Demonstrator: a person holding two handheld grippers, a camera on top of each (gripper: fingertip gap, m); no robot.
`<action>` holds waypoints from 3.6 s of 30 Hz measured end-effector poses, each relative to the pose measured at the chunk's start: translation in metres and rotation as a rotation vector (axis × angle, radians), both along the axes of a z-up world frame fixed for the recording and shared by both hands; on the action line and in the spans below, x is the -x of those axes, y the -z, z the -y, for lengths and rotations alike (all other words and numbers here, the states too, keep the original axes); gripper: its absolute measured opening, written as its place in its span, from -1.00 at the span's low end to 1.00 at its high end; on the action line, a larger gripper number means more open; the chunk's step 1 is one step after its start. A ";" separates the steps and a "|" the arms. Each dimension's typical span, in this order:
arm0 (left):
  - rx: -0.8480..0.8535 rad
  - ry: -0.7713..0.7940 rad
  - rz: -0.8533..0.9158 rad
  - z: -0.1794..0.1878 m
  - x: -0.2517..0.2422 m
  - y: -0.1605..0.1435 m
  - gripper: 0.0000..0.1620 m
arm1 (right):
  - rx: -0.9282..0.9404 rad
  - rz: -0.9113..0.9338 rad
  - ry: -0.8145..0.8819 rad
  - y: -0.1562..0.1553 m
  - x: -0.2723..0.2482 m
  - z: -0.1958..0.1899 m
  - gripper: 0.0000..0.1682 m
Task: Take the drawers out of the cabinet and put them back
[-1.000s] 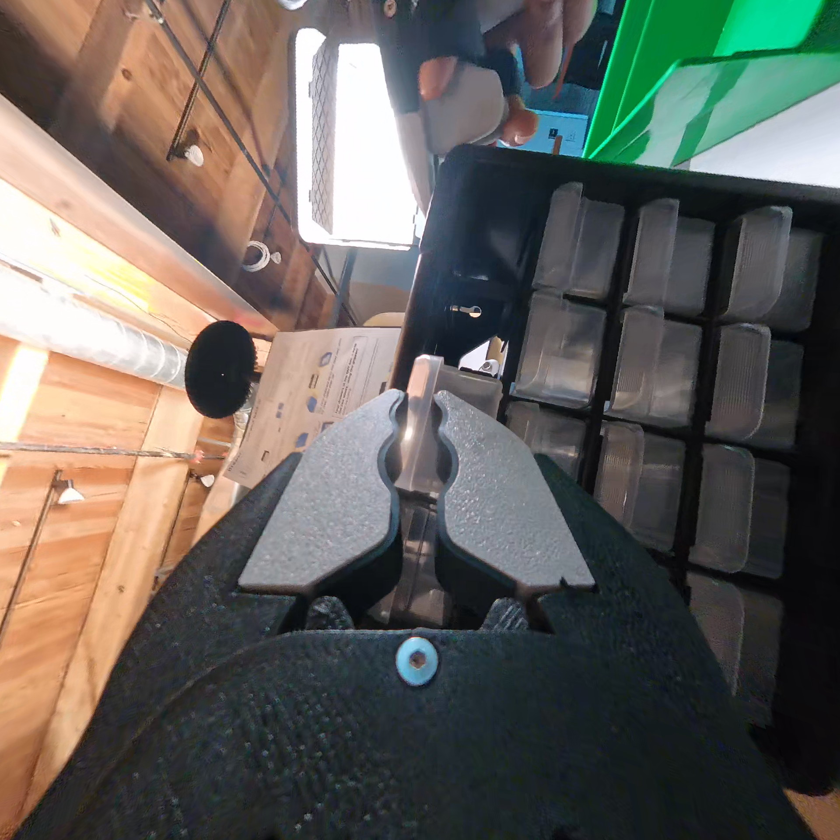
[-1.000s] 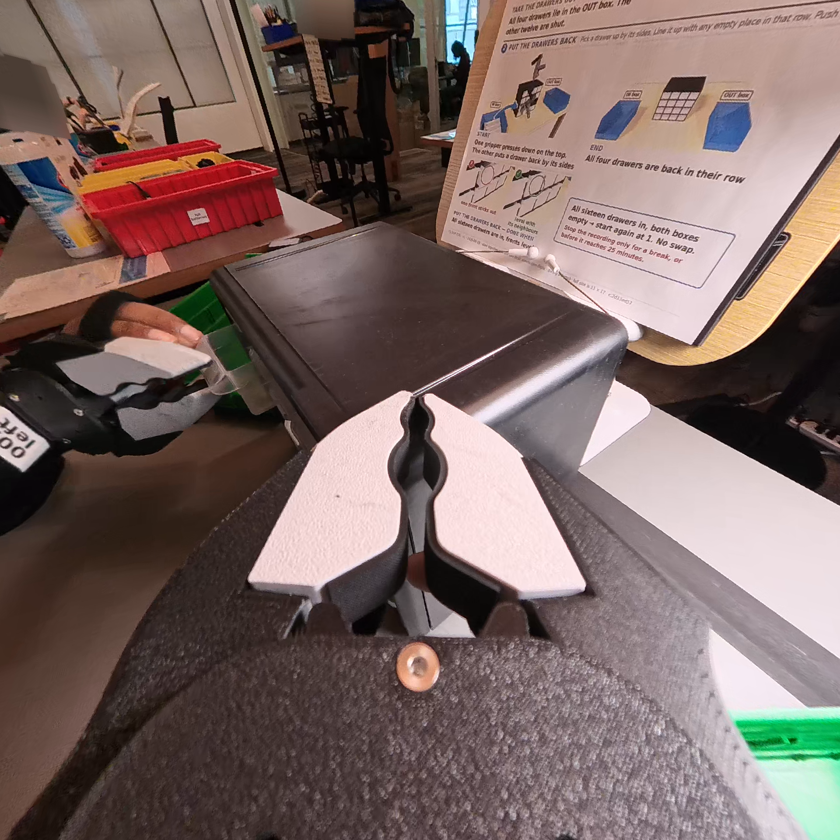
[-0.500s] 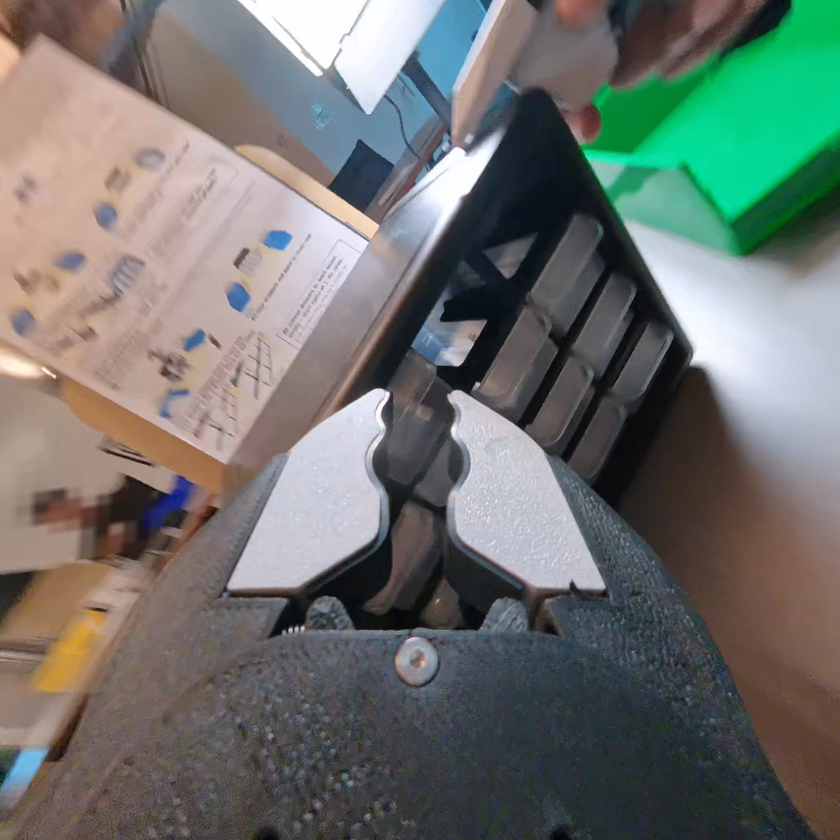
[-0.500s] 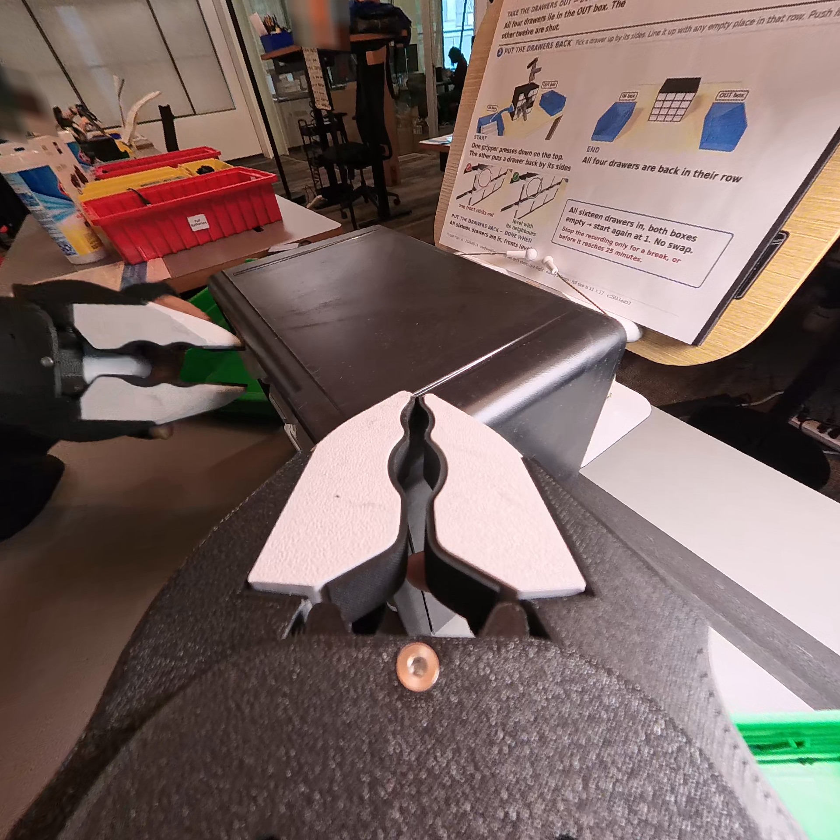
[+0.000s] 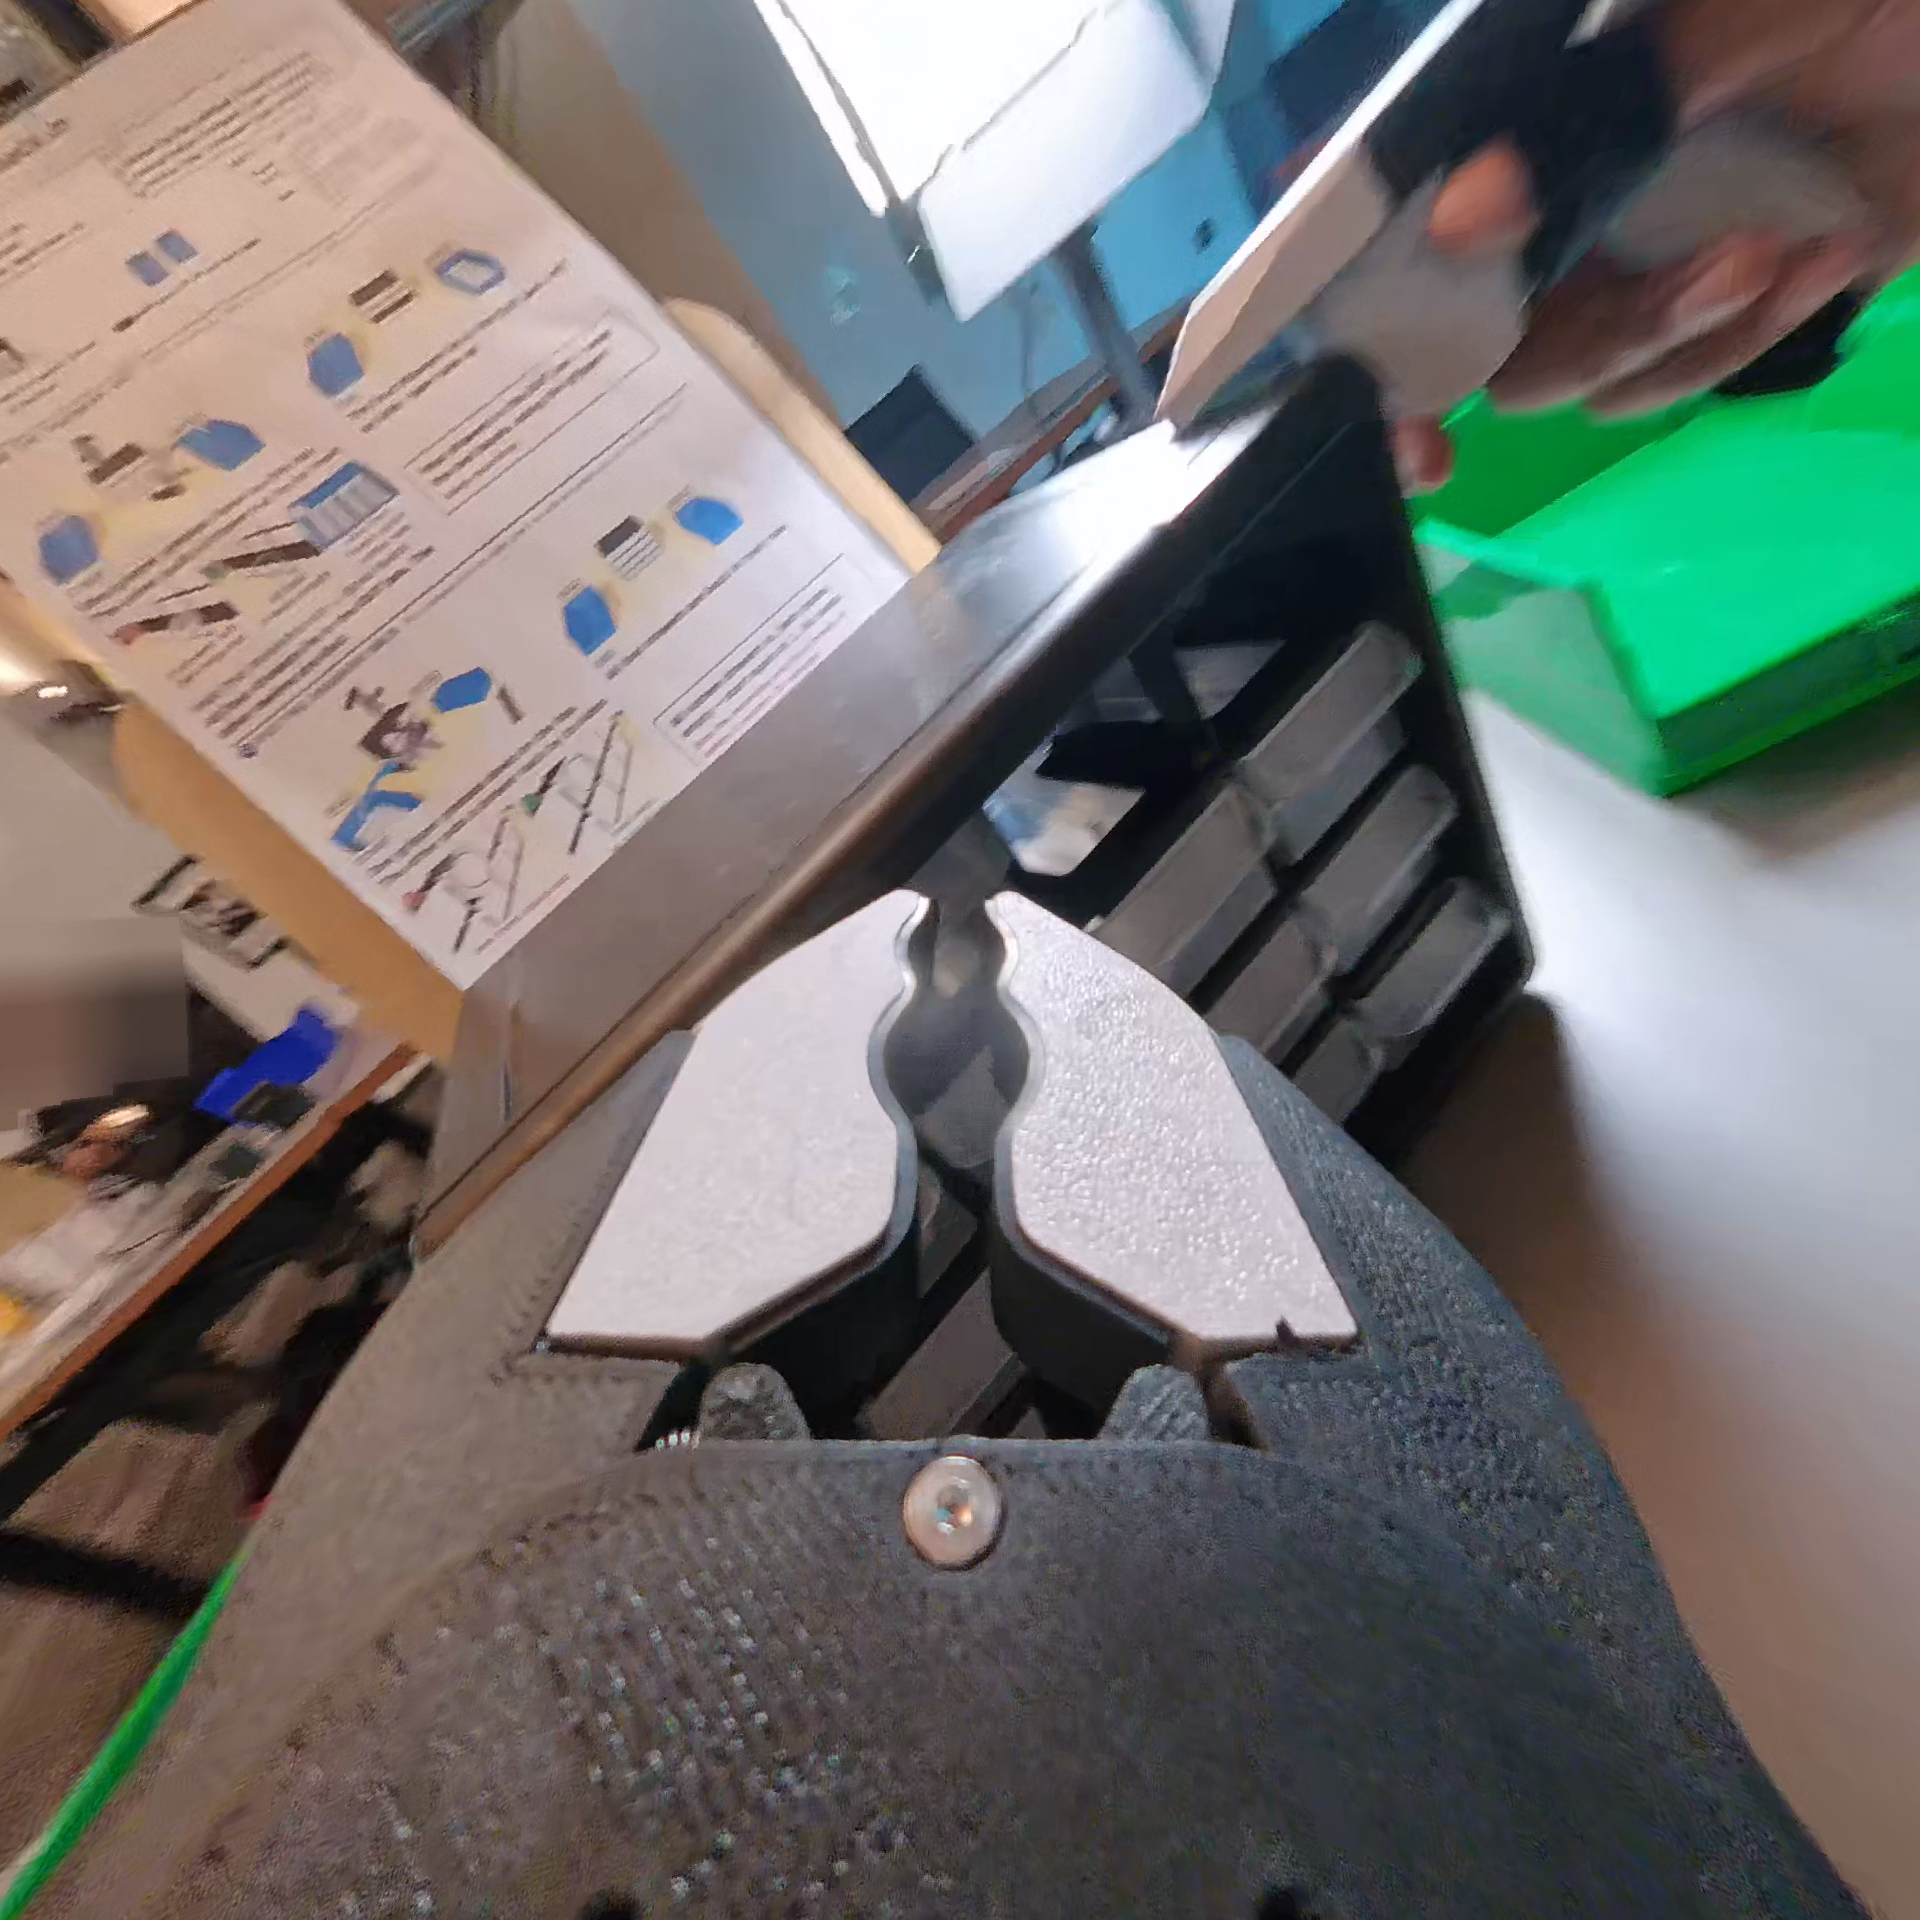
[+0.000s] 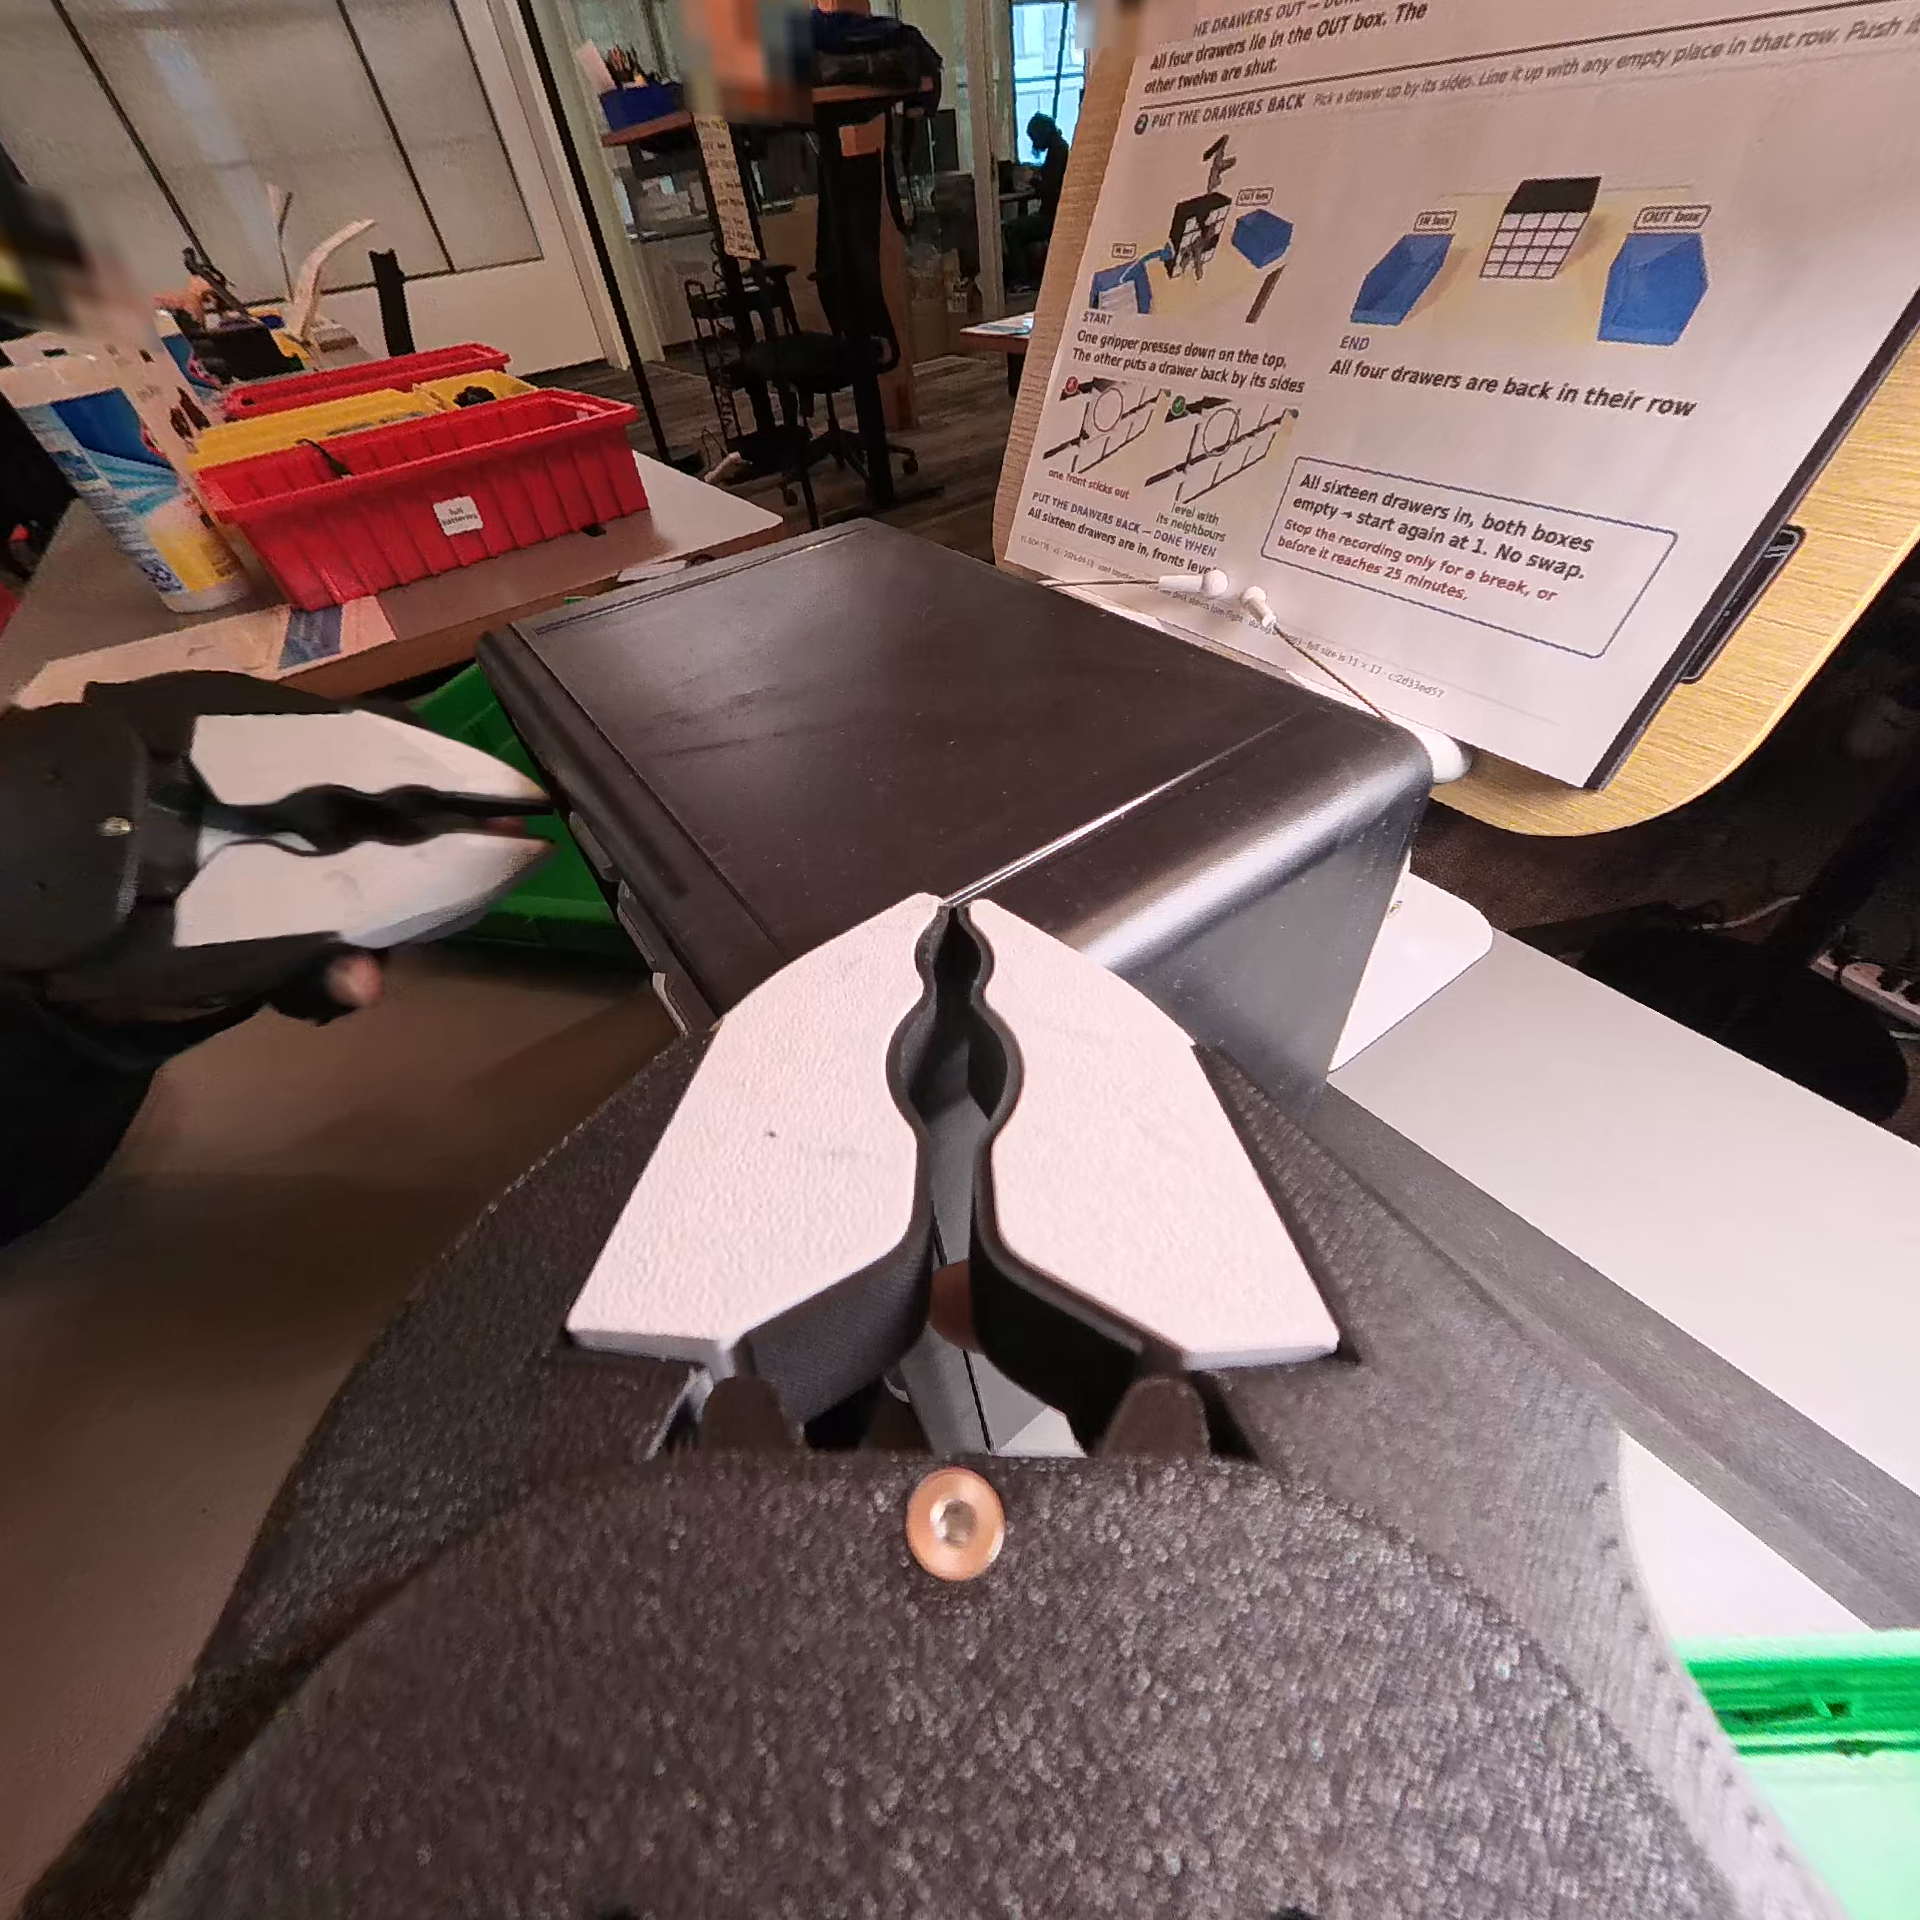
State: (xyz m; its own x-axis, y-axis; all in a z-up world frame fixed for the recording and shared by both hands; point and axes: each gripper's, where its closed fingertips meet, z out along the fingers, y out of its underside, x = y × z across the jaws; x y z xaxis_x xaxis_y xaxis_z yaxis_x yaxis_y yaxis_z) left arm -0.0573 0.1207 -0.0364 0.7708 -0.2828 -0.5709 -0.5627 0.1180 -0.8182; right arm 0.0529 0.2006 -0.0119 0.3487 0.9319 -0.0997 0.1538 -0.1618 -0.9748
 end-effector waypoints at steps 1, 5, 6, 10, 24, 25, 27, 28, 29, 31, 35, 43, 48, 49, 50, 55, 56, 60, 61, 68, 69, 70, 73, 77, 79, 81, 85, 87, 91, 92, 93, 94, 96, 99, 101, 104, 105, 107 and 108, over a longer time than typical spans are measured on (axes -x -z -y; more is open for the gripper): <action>0.002 0.053 0.044 0.008 -0.003 -0.005 -0.89 | 0.000 0.001 0.000 0.000 0.000 0.000 -1.00; -0.008 0.177 0.260 0.038 0.024 -0.050 -0.92 | 0.004 -0.002 -0.003 0.000 0.000 0.000 -1.00; 0.000 0.154 0.291 0.038 0.045 -0.062 -0.91 | 0.006 -0.004 -0.004 0.000 0.000 0.000 -1.00; 0.115 -0.028 0.277 0.024 0.151 -0.080 -0.83 | 0.011 -0.008 -0.003 0.000 0.000 0.000 -1.00; 1.039 -0.436 -0.840 0.035 0.392 0.126 -0.81 | 0.021 -0.022 0.002 0.000 0.000 -0.001 -1.00; 1.076 -0.410 -0.883 0.038 0.393 0.133 -0.79 | 0.022 -0.023 0.000 0.000 0.000 -0.001 -1.00; 1.147 -0.364 -0.949 0.043 0.391 0.143 -0.79 | 0.026 -0.028 -0.005 0.000 0.000 -0.001 -1.00; 1.179 -0.346 -0.980 0.046 0.391 0.146 -0.77 | 0.029 -0.032 -0.009 0.000 0.000 -0.001 -1.00; 1.209 -0.323 -1.001 0.048 0.389 0.148 -0.74 | 0.033 -0.036 -0.014 0.000 0.000 -0.001 -1.00; 1.263 -0.283 -1.041 0.051 0.386 0.151 -0.67 | 0.039 -0.043 -0.020 0.000 0.000 -0.001 -1.00; 1.319 -0.234 -1.214 0.054 0.393 0.157 -0.55 | 0.043 -0.050 -0.025 0.000 0.000 -0.001 -1.00; 1.434 -0.209 -1.427 0.058 0.405 0.172 -0.52 | 0.046 -0.060 -0.034 -0.001 0.000 -0.001 -1.00; 1.496 -0.202 -1.307 0.069 0.390 0.175 -0.59 | 0.047 -0.064 -0.043 -0.001 0.000 -0.001 -1.00; 1.503 -0.187 -1.251 0.071 0.381 0.175 -0.61 | 0.047 -0.064 -0.044 -0.001 0.000 -0.001 -1.00; 1.509 -0.165 -1.186 0.075 0.371 0.176 -0.64 | 0.048 -0.064 -0.045 -0.001 0.000 -0.001 -1.00; 1.482 -0.034 -0.878 0.082 0.308 0.176 -0.74 | 0.046 -0.061 -0.041 -0.001 0.000 -0.001 -1.00; 1.467 -0.011 -0.820 0.082 0.297 0.175 -0.76 | 0.046 -0.060 -0.039 -0.001 0.000 -0.001 -1.00; 1.369 0.052 -0.623 0.073 0.263 0.175 -0.80 | 0.039 -0.055 -0.032 -0.001 0.000 -0.001 -1.00; 1.339 0.058 -0.597 0.070 0.259 0.176 -0.80 | 0.039 -0.055 -0.032 -0.001 0.000 -0.001 -1.00; 1.162 0.034 -0.639 0.061 0.261 0.181 -0.59 | 0.044 -0.066 -0.041 -0.001 0.000 -0.001 -1.00; 1.130 0.016 -0.666 0.059 0.265 0.180 -0.56 | 0.043 -0.067 -0.043 -0.001 0.000 -0.001 -1.00; 1.101 -0.003 -0.689 0.057 0.269 0.179 -0.54 | 0.044 -0.068 -0.044 -0.001 0.000 -0.001 -1.00; 1.024 -0.057 -0.726 0.051 0.279 0.176 -0.48 | 0.042 -0.067 -0.042 -0.001 0.000 -0.001 -1.00; 0.977 -0.119 -0.767 0.051 0.289 0.176 -0.50 | 0.042 -0.068 -0.041 -0.001 0.000 -0.001 -1.00; 1.005 -0.145 -0.754 0.057 0.292 0.178 -0.61 | 0.042 -0.068 -0.040 -0.001 0.000 -0.001 -1.00; 1.015 -0.162 -0.755 0.060 0.294 0.178 -0.69 | 0.041 -0.067 -0.039 -0.001 0.000 -0.001 -1.00; 1.058 -0.174 -0.713 0.067 0.288 0.171 -0.75 | 0.039 -0.065 -0.035 -0.001 0.000 -0.001 -1.00; 1.088 -0.162 -0.665 0.073 0.280 0.160 -0.76 | 0.038 -0.063 -0.034 -0.001 0.000 -0.001 -1.00; 1.148 -0.102 -0.605 0.093 0.256 0.121 -0.76 | 0.039 -0.064 -0.036 -0.001 0.000 -0.001 -1.00; 1.155 -0.078 -0.600 0.099 0.247 0.107 -0.76 | 0.041 -0.066 -0.037 -0.001 0.000 -0.001 -1.00; 1.159 -0.053 -0.598 0.105 0.237 0.093 -0.76 | 0.042 -0.068 -0.038 -0.001 0.000 -0.001 -1.00; 1.153 -0.029 -0.599 0.110 0.225 0.077 -0.76 | 0.042 -0.068 -0.037 -0.001 0.000 -0.001 -1.00; 1.147 0.033 -0.596 0.121 0.199 0.045 -0.76 | 0.040 -0.067 -0.034 -0.001 0.000 -0.001 -1.00; 1.155 0.164 -0.565 0.138 0.149 -0.001 -0.76 | 0.041 -0.067 -0.031 -0.001 0.000 -0.001 -1.00; 1.162 0.260 -0.540 0.147 0.112 -0.025 -0.76 | 0.040 -0.066 -0.028 -0.001 0.000 -0.001 -1.00; 1.174 0.382 -0.525 0.154 0.058 -0.044 -0.76 | 0.038 -0.064 -0.025 -0.001 0.000 -0.001 -1.00; 1.184 0.410 -0.522 0.155 0.041 -0.046 -0.76 | 0.036 -0.061 -0.023 -0.001 0.000 -0.001 -1.00; 1.201 0.445 -0.513 0.152 0.011 -0.048 -0.76 | 0.028 -0.052 -0.018 -0.001 0.000 -0.001 -1.00; 1.207 0.454 -0.510 0.149 -0.002 -0.047 -0.76 | 0.024 -0.048 -0.016 -0.001 0.000 -0.001 -1.00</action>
